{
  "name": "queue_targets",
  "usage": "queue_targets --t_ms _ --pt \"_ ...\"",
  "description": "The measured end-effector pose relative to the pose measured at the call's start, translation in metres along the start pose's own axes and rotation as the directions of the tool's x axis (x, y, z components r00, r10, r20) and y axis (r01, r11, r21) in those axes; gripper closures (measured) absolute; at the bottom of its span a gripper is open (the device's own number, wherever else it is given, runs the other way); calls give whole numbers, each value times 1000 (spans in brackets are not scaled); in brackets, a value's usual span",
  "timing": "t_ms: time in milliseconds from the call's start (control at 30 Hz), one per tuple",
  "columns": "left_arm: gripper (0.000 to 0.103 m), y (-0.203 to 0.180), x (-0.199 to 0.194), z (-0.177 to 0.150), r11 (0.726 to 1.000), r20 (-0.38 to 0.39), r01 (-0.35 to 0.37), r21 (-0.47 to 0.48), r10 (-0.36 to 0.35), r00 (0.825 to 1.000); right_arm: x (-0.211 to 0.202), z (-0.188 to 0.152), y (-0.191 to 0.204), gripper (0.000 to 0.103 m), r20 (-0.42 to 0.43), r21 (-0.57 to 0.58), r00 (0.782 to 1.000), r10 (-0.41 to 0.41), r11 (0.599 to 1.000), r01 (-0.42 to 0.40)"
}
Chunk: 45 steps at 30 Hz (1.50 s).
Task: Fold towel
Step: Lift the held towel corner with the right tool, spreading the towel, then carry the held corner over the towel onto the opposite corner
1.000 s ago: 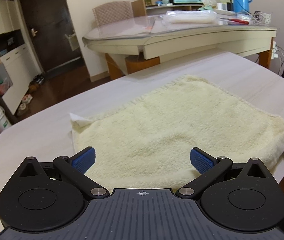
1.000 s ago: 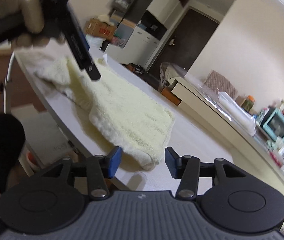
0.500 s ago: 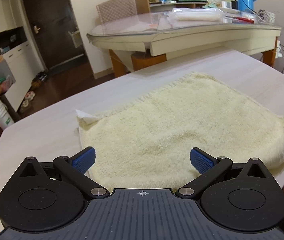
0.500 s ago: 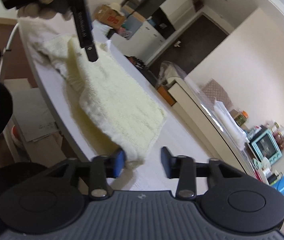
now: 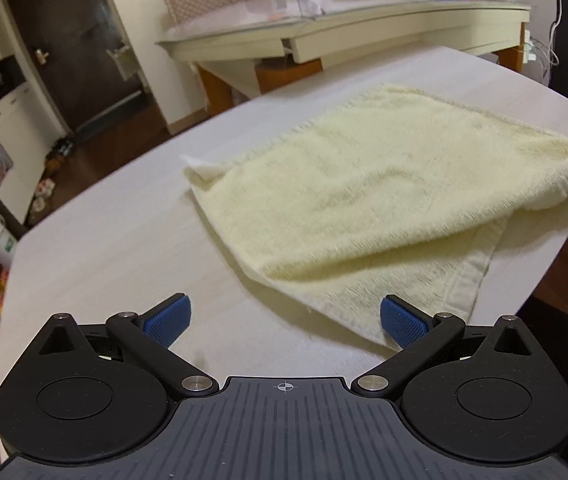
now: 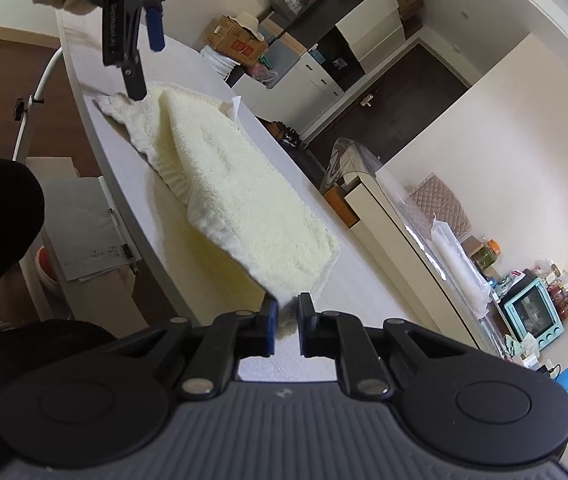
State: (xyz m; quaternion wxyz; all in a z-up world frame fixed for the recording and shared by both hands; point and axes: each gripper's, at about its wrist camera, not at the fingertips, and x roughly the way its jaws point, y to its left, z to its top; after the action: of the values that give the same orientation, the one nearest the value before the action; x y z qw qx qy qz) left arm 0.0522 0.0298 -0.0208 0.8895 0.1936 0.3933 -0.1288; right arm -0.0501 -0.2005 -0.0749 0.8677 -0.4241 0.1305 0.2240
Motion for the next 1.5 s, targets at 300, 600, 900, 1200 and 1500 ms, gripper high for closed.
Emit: queue_targets --t_ms 300,600,900,1200,1500 --pt "0 11 -22 -20 981 -72 -71 181 85 994 -5 7 3 91 17 -8 1000 6 1000 -6" --pt "0 21 -14 3 997 23 -72 16 72 997 -16 8 5 91 2 -22 1000 -1 1000 1" --pt "0 4 -7 -8 998 -19 -15 67 16 1000 -18 15 7 91 18 -39 1000 6 999 -5" --pt "0 15 -19 -21 989 -62 -80 123 88 994 -8 27 12 91 66 -142 997 43 989 -34" --pt "0 20 -25 -21 995 -53 -69 66 73 996 -2 45 -6 92 103 -290 994 41 957 -9"
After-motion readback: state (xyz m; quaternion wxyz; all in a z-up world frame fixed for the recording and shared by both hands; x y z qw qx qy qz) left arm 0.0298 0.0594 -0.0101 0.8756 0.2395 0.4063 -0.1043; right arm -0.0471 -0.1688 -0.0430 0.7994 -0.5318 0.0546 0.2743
